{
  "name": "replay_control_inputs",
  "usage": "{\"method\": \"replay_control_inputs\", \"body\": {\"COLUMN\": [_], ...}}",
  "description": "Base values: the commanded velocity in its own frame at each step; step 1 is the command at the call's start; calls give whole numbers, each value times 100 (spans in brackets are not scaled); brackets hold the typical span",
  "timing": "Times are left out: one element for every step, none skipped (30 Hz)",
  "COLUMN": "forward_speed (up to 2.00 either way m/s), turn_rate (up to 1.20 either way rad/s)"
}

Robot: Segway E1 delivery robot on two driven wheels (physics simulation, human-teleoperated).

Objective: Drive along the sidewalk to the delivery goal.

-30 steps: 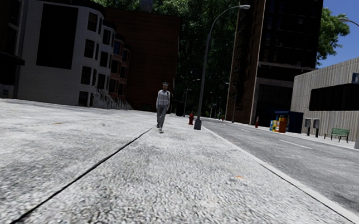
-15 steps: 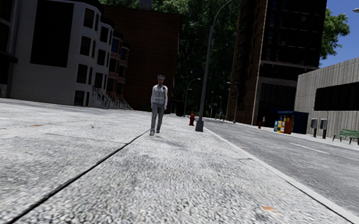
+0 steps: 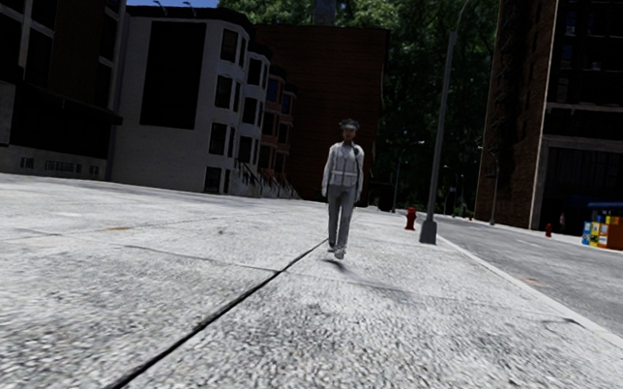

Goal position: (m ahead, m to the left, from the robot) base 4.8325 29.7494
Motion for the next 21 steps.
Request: {"method": "replay_control_inputs", "body": {"forward_speed": [188, 188, 188, 188, 188, 188, 188, 188, 188, 188, 188, 188, 188, 188, 188, 188, 188, 188, 188, 188, 188], "turn_rate": [120, 120, 120, 120, 120, 120, 120, 120, 120, 120, 120, 120, 120, 119, 96, 60, 48, 38, 33, 31, 30]}}
